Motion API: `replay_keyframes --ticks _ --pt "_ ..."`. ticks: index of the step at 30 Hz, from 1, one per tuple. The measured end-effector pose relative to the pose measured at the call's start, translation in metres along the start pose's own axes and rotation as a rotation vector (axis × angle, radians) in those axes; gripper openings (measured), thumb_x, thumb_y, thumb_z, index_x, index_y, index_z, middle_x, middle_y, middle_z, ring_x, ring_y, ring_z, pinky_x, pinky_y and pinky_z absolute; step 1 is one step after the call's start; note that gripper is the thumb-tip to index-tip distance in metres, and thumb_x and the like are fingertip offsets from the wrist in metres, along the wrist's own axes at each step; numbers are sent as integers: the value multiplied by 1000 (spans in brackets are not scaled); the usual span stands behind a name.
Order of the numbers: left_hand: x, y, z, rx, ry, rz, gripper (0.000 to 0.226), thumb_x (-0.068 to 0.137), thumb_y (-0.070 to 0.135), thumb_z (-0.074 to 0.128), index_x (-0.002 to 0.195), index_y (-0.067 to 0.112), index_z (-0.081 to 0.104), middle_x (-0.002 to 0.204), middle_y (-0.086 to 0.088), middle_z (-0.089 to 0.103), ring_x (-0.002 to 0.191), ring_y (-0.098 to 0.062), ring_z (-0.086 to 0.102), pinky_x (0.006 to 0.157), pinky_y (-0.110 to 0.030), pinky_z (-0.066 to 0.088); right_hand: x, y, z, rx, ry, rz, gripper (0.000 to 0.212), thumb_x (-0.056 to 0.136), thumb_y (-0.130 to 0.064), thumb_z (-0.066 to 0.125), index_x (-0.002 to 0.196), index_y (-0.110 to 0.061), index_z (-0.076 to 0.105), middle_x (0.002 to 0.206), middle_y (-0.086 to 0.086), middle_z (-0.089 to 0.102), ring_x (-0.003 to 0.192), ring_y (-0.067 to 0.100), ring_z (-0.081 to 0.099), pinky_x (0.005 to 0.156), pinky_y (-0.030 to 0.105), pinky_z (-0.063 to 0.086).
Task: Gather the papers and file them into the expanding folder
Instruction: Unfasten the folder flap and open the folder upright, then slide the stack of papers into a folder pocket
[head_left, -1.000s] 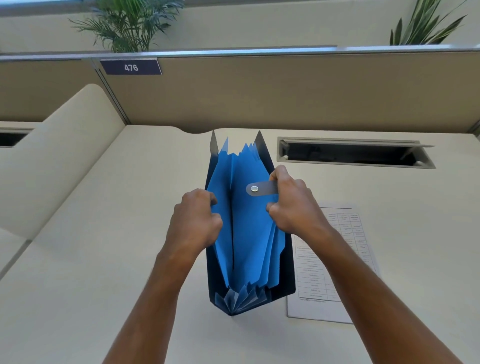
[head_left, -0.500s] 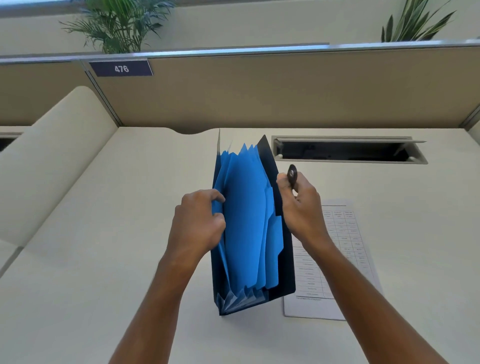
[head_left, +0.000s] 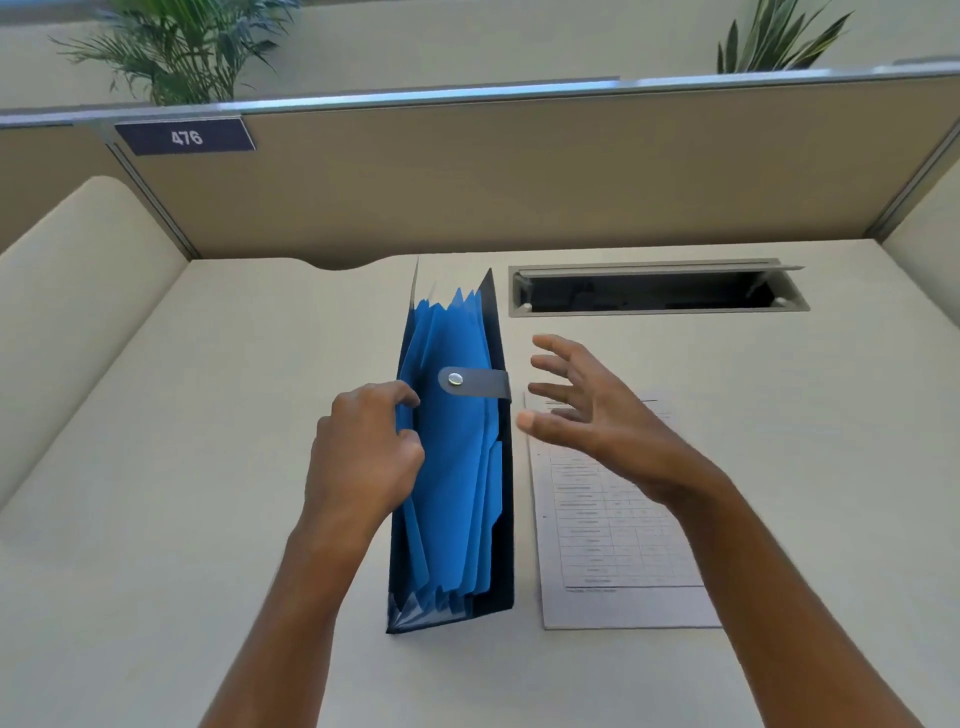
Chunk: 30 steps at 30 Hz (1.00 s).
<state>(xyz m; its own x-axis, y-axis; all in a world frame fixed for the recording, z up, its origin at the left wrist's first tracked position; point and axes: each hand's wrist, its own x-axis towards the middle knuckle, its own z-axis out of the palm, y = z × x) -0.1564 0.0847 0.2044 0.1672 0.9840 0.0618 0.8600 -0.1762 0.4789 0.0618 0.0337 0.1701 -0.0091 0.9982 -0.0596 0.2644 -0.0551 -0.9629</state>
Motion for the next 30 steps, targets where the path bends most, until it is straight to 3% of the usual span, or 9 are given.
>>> replay_keyframes --ticks 2,5,8,10,12,14,17,22,30 --pt "0 0 1 2 7 -6 38 76 3 59 108 22 69 93 -11 70 78 -31 64 71 -33 47 -7 13 -21 -45 171 96 72 75 -64 67 138 -42 40 137 -17 48 111 1 54 80 18 46" --pt "0 3 2 12 19 -1 37 77 3 60 108 20 69 93 -11 70 79 -32 64 73 -35 48 -15 49 -50 -382 510 403 53 86 -47 66 127 -14 56 126 5 61 106 20 61 81 35 52" --pt "-1 7 4 13 11 5 37 77 3 60 110 19 69 94 -12 69 79 -32 63 74 -36 48 -34 84 -59 -713 485 735 33 88 -39 65 87 -8 53 110 15 63 96 32 59 79 38 49" --pt "-1 11 7 16 6 9 39 78 3 60 112 19 68 98 -12 69 81 -34 64 77 -39 50 -44 100 -52 -767 415 840 39 86 -44 66 75 -14 42 109 15 60 99 33 57 80 38 48" --pt "-1 13 9 22 5 12 40 78 3 59 115 19 68 103 -12 69 84 -35 64 79 -40 51 -50 110 -42 -816 403 872 39 84 -48 67 84 -13 49 115 15 56 107 33 54 86 39 45" --pt "-1 15 11 23 5 15 42 79 3 60 117 18 67 107 -12 69 88 -35 64 81 -40 51 -49 118 -30 -878 404 881 53 84 -48 68 111 -5 55 124 17 50 115 33 49 92 40 43" --pt "-2 15 13 29 9 16 44 79 2 59 120 17 66 108 -13 69 91 -36 64 83 -42 50 -45 122 -19 -938 411 902 73 85 -44 67 133 5 43 130 20 46 120 34 46 95 41 42" --pt "-5 11 16 32 20 17 46 79 2 60 123 16 64 109 -13 68 90 -36 63 82 -42 50 -37 120 -20 -952 379 951 68 82 -41 72 131 0 46 129 19 46 118 32 47 92 42 43" --pt "-5 14 21 45 10 45 49 79 2 59 126 16 62 116 -11 67 95 -35 63 82 -42 49 -29 120 -37 -810 385 1060 87 69 -43 80 134 -3 39 133 17 46 124 33 44 99 45 37"
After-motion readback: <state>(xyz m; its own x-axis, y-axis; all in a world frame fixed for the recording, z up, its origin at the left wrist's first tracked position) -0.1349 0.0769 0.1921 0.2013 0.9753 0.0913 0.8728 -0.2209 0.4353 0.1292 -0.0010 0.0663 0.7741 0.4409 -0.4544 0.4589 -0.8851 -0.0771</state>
